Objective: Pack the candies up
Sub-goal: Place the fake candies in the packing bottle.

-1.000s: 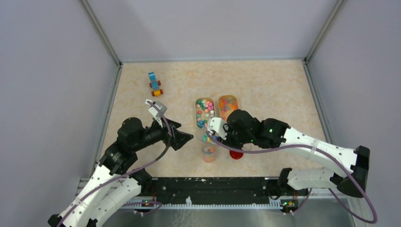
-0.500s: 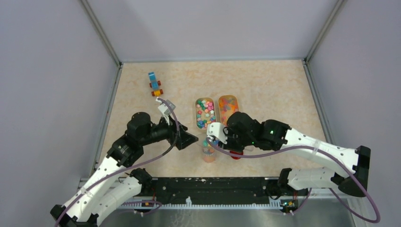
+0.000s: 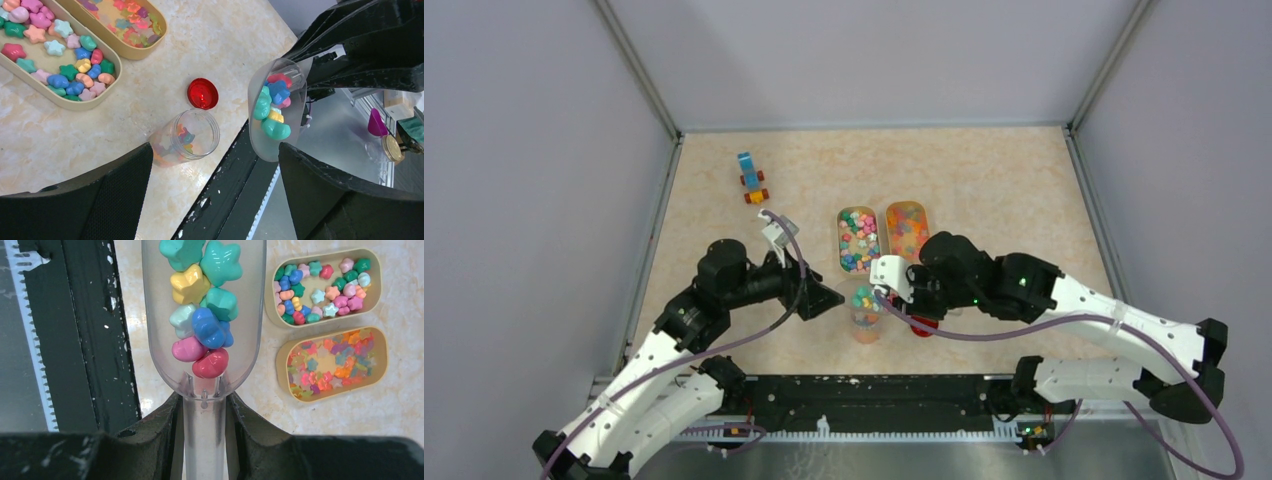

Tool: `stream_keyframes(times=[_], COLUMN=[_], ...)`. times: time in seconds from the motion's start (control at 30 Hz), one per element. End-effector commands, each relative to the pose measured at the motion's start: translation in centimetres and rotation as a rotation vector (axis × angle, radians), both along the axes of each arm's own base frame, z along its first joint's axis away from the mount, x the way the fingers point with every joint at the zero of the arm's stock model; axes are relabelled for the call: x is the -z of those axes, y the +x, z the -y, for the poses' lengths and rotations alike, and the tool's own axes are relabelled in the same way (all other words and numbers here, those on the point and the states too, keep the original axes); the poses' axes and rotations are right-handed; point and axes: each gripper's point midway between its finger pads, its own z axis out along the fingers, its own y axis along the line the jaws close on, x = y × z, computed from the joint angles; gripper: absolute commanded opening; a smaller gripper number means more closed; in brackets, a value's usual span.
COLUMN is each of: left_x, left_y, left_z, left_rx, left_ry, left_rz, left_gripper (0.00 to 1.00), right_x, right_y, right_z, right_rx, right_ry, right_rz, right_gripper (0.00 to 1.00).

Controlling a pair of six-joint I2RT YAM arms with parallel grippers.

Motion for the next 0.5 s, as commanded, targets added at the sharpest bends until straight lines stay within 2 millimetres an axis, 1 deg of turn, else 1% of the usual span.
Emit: stream_keyframes(times=[0.0,0.47], left_x=[0.1,0.3], left_y=[0.3,0.3], left_z=[0.2,0.2], left_rx=[0.007,0.011], left_ry=[-0.01,-0.001], left_rz=[0.017,0.016], left_gripper=[0.99,0.99], right_x=[-4.5,-8.8], right_y=[-0.7,-2.6], right_z=[-1.3,-1.5], right_rx=[-0.069,-0.185], right_ry=[0.153,0.388], right_rz=[0.063,0.15], right_gripper=[0.0,0.0])
